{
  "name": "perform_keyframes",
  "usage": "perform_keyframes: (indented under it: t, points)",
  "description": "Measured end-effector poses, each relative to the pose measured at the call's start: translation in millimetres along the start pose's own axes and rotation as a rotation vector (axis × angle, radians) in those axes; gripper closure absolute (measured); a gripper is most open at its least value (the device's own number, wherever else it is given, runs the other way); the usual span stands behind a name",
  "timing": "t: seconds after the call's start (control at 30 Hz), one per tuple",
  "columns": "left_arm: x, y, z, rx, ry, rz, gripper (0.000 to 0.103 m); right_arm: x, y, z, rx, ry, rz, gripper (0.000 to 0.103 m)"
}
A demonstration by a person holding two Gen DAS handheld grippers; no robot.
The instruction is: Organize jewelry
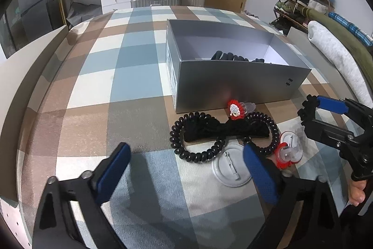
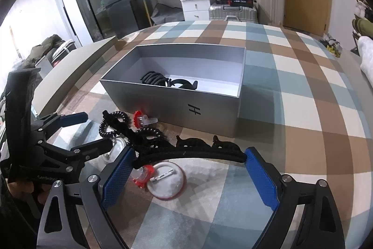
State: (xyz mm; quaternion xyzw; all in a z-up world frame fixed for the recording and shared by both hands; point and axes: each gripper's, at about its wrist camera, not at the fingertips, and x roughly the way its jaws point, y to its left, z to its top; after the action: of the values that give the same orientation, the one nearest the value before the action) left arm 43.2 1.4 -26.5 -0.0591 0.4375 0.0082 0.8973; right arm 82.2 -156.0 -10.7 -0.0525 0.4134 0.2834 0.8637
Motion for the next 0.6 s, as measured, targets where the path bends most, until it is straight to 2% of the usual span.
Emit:
perform_keyframes:
  t: [0.17, 0.37, 0.6]
  points:
    - [1.0, -3.8, 2.0, 0.025, 0.002, 0.015, 0.035, -1.9, 0.9, -0.1, -0.001, -0.004, 0.004, 0.008]
    - [-2.0, -9.0, -0.2, 0.062, -0.006, -0.032, 0.060, -1.4, 2.4, -0.2, -0.003, 0.000, 0.006, 0.008]
    - [-3.4, -7.7, 1.8, 0.062, -0.009, -0.033, 0.066, -2.9, 3.5, 0.4, -0.009, -0.003, 0.009, 0.008]
